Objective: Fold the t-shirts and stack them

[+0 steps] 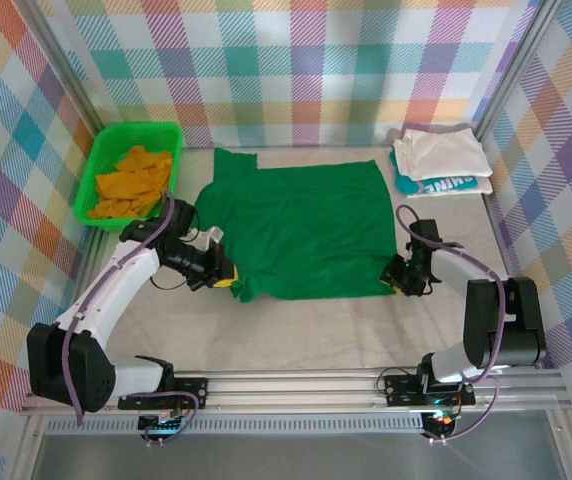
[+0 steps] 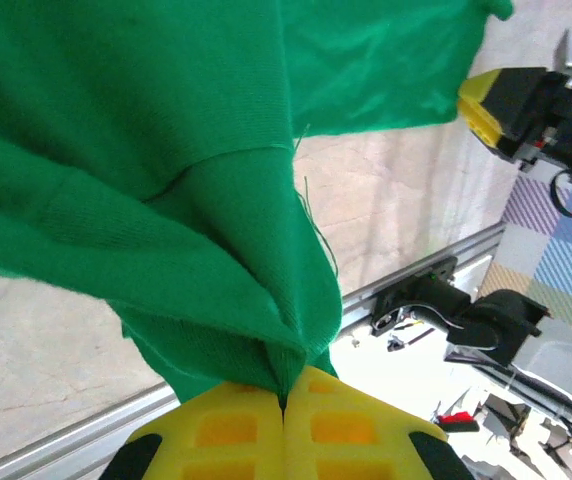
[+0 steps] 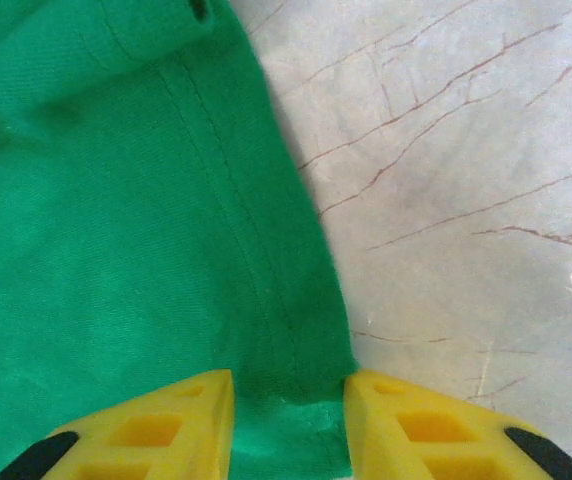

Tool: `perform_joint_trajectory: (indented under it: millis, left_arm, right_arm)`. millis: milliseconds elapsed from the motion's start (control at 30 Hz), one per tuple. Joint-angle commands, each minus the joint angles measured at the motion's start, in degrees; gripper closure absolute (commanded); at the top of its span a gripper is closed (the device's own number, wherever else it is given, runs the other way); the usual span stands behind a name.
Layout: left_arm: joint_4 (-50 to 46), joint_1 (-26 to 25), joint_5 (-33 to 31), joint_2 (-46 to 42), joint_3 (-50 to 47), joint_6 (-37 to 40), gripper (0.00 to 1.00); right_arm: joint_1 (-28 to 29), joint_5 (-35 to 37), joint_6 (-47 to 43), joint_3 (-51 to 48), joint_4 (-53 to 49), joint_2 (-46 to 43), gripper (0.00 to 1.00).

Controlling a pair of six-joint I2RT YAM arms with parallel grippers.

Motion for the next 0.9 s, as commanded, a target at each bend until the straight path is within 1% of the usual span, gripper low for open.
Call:
perform_joint_trajectory:
  millis: [0,67,100,133,167,200,233,300,367,433,500,533,600,667,700,867]
  left_arm:
    - [-5.03,0.74,2.19,1.91,1.34,2.97,1.0]
    - [-5.42,1.38,0.91,1.63,-0.16,3.24,1.0]
    - [-5.24,1.41,-0.86,1.21,-0.58,2.86,0.86]
    - [-4.65,1.41,-1.76,0.53,-1.05,2.77,0.55]
    - [-3.45,1.49,-0.81,-0.08,-1.74,3.22,0.44]
    - [-2.75,1.58,-0.73,-0.52,-2.26,3.64,0.39]
    - [-2.23,2.03,-2.17,-1.01,-2.66,3.68,0.37]
    - [-0.23,4.06,-4.39,-2.38,-4.07,2.46,0.48]
    - [5.87,7.41,-5.58,-4.54,-6.61,-1.1,0.53]
    - [13.53,9.77,-6.16,-5.9,-9.51,-4.56,0.55]
    - [15.37,10.23,-12.84,-4.25,-10.29,-5.39,0.53]
    - [16.28,10.23,-14.56,-2.07,-10.27,-4.88,0.53]
    - [18.29,10.21,-17.14,2.91,-10.59,-4.69,0.49]
    - [21.9,10.11,-18.09,6.65,-11.75,-5.35,0.49]
    - [23.11,10.11,-19.21,8.14,-12.2,-6.04,0.47]
    - [24.97,9.41,-25.33,13.44,-11.29,-5.02,0.4]
  right_arm:
    - [-0.51,0.02,-1.41,1.22,-1.34,-1.28,0.64]
    - [-0.6,0.68,-1.73,1.23,-1.54,-1.39,0.64]
    - [-0.54,0.72,-1.9,1.31,-1.5,-1.26,0.63]
    - [-0.57,0.56,-2.07,1.55,-1.52,-1.05,0.63]
    - [-0.57,0.32,-2.12,1.68,-1.43,-0.8,0.63]
    - [-0.63,0.19,-2.13,1.72,-1.34,-0.69,0.62]
    - [-0.67,0.25,-2.02,1.76,-1.16,-0.52,0.62]
    - [-0.68,0.19,-2.18,1.92,-1.03,0.05,0.62]
    - [-0.67,-0.11,-2.5,2.29,-0.72,0.58,0.62]
    - [-0.66,-0.3,-2.6,2.97,-0.75,0.63,0.62]
    - [-0.62,-0.92,-3.02,3.98,-1.16,0.1,0.63]
    - [-0.48,-0.96,-3.3,4.59,-1.39,-0.36,0.63]
    - [-0.29,0.21,-4.18,5.74,-2.15,-0.67,0.62]
    - [-0.22,1.05,-4.85,7.06,-3.07,0.37,0.61]
    - [-0.25,1.1,-4.91,7.51,-2.8,0.98,0.61]
    - [-0.02,-1.76,-3.72,9.21,-0.47,3.47,0.61]
